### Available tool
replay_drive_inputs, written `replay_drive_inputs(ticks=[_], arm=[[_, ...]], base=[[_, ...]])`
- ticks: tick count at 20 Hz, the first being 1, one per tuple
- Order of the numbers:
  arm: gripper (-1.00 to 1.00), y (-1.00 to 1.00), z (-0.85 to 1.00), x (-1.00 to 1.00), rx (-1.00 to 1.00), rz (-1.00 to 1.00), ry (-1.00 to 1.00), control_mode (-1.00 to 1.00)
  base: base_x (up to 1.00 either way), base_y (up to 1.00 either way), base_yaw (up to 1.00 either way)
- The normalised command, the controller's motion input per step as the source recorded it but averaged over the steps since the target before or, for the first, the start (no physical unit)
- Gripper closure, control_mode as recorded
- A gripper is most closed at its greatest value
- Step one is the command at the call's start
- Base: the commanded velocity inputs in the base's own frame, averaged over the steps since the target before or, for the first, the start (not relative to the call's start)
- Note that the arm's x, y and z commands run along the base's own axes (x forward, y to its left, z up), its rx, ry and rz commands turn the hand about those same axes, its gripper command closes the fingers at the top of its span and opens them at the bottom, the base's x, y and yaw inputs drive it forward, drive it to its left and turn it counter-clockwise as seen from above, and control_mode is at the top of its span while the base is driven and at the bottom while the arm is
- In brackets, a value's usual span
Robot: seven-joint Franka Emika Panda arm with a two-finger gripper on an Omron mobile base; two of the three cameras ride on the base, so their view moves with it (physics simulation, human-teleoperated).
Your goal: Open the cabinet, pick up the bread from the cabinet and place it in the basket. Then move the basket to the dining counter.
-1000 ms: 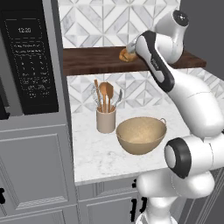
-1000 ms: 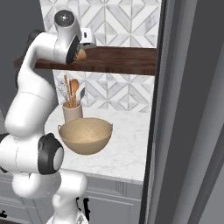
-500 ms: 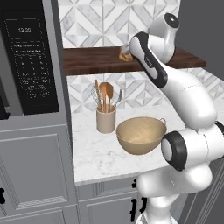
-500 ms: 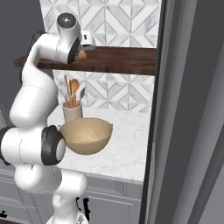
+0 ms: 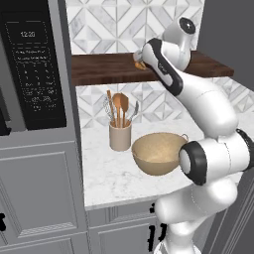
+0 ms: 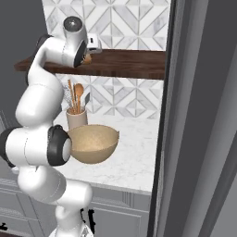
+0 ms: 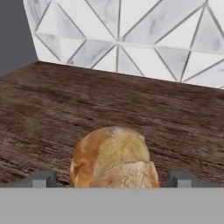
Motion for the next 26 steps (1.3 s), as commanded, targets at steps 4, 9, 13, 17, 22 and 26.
replay_drive_inputs(ticks=[4, 9, 13, 17, 22, 26], arm=[[-1.0, 0.0, -0.34, 0.29, 0.0, 0.0, 0.05, -1.0], [1.0, 0.09, -0.5, 0.27, 0.0, 0.03, 0.11, -1.0], [1.0, 0.49, -0.59, 0.14, 0.0, 0.04, 0.03, -1.0], [1.0, 0.2, -0.53, -0.28, 0.09, 0.03, -0.02, -1.0], [1.0, 0.08, -0.31, -0.99, 0.18, 0.0, -0.17, -1.0], [1.0, 0.0, -0.06, -1.0, 0.07, 0.0, -0.01, -1.0]], base=[[0.0, 0.0, 0.0], [0.0, 0.0, 0.0], [0.0, 0.0, 0.0], [0.0, 0.0, 0.0], [0.0, 0.0, 0.0], [0.0, 0.0, 0.0]])
